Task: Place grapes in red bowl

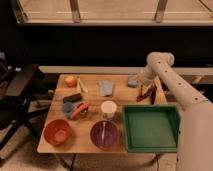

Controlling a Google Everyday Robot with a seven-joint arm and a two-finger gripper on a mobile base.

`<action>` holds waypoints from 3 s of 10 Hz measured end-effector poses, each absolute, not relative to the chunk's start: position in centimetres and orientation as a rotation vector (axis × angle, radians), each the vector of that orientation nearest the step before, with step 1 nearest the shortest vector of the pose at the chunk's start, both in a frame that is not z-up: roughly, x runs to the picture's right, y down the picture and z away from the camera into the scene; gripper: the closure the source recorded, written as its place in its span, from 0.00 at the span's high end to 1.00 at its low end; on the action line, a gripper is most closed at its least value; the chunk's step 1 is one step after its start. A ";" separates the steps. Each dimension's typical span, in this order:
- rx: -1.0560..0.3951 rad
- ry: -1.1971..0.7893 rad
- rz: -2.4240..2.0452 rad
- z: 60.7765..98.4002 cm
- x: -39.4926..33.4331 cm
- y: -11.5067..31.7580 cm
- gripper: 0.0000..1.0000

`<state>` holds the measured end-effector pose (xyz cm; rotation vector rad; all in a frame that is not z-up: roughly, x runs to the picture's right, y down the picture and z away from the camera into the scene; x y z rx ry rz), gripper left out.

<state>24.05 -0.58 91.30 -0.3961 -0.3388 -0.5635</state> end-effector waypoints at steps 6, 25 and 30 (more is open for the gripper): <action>-0.393 -0.223 -0.558 94.9 25.2 0.0 0.70; -0.453 -0.379 -0.418 96.9 27.4 4.3 0.25; -0.374 -0.395 -0.474 93.9 25.3 1.7 0.00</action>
